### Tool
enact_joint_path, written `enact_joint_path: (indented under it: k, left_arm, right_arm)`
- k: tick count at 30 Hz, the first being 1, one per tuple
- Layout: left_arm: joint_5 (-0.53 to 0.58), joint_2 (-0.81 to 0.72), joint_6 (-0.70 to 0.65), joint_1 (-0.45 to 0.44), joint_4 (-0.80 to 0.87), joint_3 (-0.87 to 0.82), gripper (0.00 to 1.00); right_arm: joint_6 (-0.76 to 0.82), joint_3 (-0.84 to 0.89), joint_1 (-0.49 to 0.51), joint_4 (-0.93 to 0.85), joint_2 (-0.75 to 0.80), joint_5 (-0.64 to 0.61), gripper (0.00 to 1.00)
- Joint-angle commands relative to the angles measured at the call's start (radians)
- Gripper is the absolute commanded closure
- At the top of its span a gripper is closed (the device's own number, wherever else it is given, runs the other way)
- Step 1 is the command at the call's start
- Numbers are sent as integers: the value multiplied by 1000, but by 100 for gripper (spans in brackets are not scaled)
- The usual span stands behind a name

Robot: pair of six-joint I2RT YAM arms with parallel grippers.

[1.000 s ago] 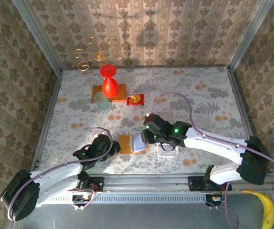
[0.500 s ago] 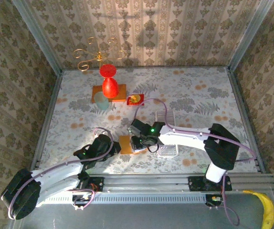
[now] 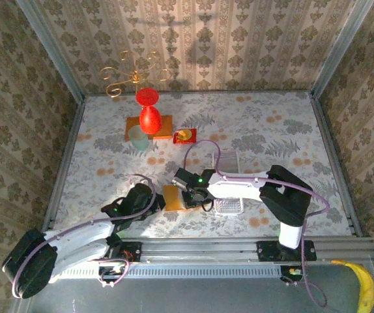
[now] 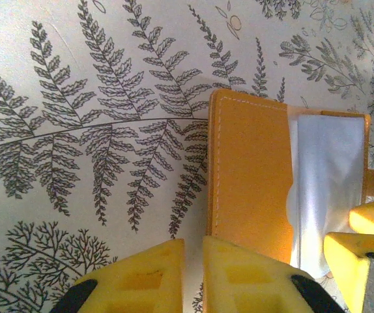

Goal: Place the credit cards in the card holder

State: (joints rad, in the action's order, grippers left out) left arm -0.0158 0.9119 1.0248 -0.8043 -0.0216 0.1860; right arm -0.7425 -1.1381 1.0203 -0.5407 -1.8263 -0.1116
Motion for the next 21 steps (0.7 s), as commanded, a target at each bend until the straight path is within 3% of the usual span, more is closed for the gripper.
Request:
enact_joint_path:
  k: [1, 6, 21]
  left_arm:
    - [-16, 22, -7, -11, -34, 24, 85]
    - [-17, 77, 3, -20, -60, 27, 85]
    - [-13, 148, 16, -49, -109, 29, 87]
  right_arm:
    - [-39, 31, 0, 47, -32, 41, 50]
    - [-126, 119, -15, 286, 24, 190, 48]
    - [-191, 142, -15, 389, 93, 212, 49]
